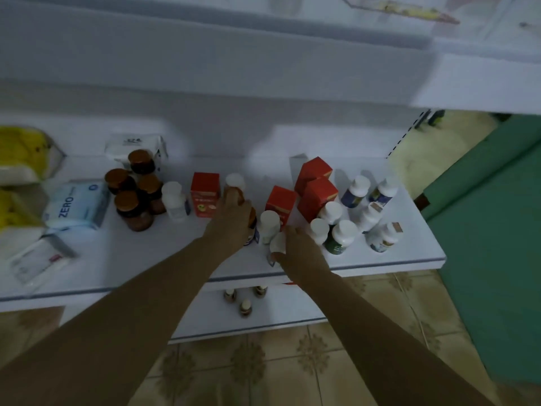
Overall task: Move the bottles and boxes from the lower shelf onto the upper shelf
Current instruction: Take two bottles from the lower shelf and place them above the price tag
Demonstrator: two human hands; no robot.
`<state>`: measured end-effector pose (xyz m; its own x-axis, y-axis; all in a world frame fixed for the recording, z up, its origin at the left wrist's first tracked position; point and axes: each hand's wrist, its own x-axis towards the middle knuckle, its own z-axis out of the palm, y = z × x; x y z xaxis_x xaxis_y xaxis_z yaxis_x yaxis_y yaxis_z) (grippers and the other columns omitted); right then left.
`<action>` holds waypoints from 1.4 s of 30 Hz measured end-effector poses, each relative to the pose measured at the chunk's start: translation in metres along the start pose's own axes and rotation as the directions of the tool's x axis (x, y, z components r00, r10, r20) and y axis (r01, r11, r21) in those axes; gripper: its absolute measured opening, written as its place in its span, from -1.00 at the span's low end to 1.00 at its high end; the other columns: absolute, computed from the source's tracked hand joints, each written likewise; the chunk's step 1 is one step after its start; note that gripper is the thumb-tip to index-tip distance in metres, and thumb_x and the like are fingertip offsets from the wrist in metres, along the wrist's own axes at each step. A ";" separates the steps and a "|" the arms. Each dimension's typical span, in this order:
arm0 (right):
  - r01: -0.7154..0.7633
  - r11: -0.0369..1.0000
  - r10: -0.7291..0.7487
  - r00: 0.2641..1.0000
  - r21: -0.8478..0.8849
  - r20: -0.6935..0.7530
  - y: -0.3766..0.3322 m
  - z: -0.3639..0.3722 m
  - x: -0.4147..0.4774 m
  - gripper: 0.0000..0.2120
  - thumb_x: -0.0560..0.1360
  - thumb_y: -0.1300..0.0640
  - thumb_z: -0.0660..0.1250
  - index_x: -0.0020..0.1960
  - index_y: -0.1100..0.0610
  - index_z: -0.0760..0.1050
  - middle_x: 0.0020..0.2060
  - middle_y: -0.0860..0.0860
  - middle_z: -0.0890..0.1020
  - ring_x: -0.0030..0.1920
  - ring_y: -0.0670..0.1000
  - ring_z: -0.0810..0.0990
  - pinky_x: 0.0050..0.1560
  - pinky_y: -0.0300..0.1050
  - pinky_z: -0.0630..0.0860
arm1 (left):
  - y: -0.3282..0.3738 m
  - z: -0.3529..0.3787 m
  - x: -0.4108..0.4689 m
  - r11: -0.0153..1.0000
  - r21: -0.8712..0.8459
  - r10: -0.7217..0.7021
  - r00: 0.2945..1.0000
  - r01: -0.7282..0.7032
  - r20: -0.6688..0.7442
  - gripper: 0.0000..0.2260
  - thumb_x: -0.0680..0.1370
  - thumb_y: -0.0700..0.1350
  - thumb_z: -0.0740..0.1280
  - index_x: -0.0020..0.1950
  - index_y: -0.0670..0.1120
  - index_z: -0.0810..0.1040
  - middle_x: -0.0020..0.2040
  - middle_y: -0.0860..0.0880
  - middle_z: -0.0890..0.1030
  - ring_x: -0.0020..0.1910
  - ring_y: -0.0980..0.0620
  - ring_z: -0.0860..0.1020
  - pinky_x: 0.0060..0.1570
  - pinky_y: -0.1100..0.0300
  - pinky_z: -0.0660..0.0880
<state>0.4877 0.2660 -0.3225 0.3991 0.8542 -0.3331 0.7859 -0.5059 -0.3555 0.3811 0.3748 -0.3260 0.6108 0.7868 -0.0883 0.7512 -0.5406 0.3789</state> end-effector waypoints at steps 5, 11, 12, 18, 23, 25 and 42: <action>0.030 0.998 -0.027 0.998 0.055 -0.059 0.012 0.002 0.006 -0.56 0.52 0.15 0.30 0.38 0.13 0.32 0.27 0.13 0.42 0.25 0.11 0.43 0.18 -0.12 0.38 | -0.006 0.012 -0.002 0.999 -0.048 0.011 0.998 -0.015 -0.066 -0.81 0.56 -0.27 0.22 0.15 -0.23 0.51 0.06 -0.14 0.38 0.17 -0.16 0.43 -0.01 0.27 0.27; 0.064 0.949 -0.049 0.997 0.310 -0.055 0.018 -0.017 -0.009 -0.54 0.50 0.13 0.36 0.37 0.06 0.35 0.26 0.04 0.51 0.21 0.05 0.51 0.12 -0.26 0.36 | -0.020 -0.006 -0.028 0.978 -0.209 0.030 0.998 -0.018 0.052 -0.61 0.39 -0.15 0.48 0.19 -0.07 0.50 0.19 -0.08 0.52 0.23 -0.13 0.43 0.25 0.06 0.35; 0.066 0.933 -0.051 0.997 0.354 -0.049 0.016 -0.021 -0.014 -0.52 0.49 0.12 0.37 0.37 0.05 0.35 0.25 0.03 0.52 0.17 0.03 0.52 0.09 -0.28 0.36 | -0.021 -0.013 -0.036 0.942 -0.337 0.018 0.996 0.011 0.083 -0.61 0.36 -0.17 0.50 0.15 -0.06 0.50 0.16 -0.07 0.54 0.20 -0.11 0.46 0.23 0.05 0.39; 0.054 0.591 -0.079 0.997 0.805 -0.009 -0.014 -0.050 -0.059 -0.75 0.47 0.12 0.39 0.14 -0.02 0.51 0.14 -0.01 0.60 0.17 0.01 0.56 0.14 -0.17 0.50 | -0.018 -0.069 -0.095 0.594 -0.792 0.024 0.981 0.142 0.193 -0.62 0.43 -0.27 0.44 0.23 -0.15 0.47 0.14 -0.04 0.52 0.14 0.05 0.48 0.05 0.32 0.41; 0.077 0.242 -0.132 0.990 0.967 -0.046 -0.060 -0.063 -0.116 -0.77 0.49 0.15 0.35 0.14 0.13 0.54 -0.04 0.04 0.68 0.02 0.07 0.65 0.08 0.04 0.55 | -0.012 -0.114 -0.146 0.211 -0.956 0.028 0.977 0.201 0.212 -0.76 0.46 -0.16 0.41 0.12 -0.07 0.58 0.11 -0.06 0.62 0.15 -0.04 0.56 0.10 0.10 0.49; 0.104 0.130 -0.181 0.980 0.986 -0.079 -0.085 -0.073 -0.145 -0.87 0.55 0.22 0.24 0.01 0.18 0.55 -0.21 0.02 0.69 -0.15 0.01 0.65 -0.02 -0.07 0.56 | -0.006 -0.136 -0.168 0.054 -0.980 0.056 0.980 0.189 0.192 -0.84 0.44 -0.09 0.40 0.00 -0.07 0.59 -0.06 -0.04 0.64 -0.02 -0.03 0.59 -0.05 0.13 0.51; 0.367 0.042 -0.304 0.891 0.929 -0.338 -0.257 -0.194 -0.271 -0.70 0.55 0.03 0.18 -0.18 0.16 0.59 -0.33 0.07 0.66 -0.27 0.05 0.59 -0.06 -0.02 0.53 | -0.009 -0.346 -0.290 0.067 -0.979 0.087 0.978 -0.195 -0.189 -0.86 0.51 -0.04 0.31 -0.04 -0.10 0.44 -0.26 -0.09 0.55 -0.37 -0.04 0.57 -0.26 0.14 0.55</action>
<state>0.2694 0.1879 0.0279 0.2760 0.9552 0.1065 -0.2591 0.1806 -0.9488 0.1107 0.2549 0.0147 0.6152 0.7791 0.1205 -0.3138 0.1018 0.9440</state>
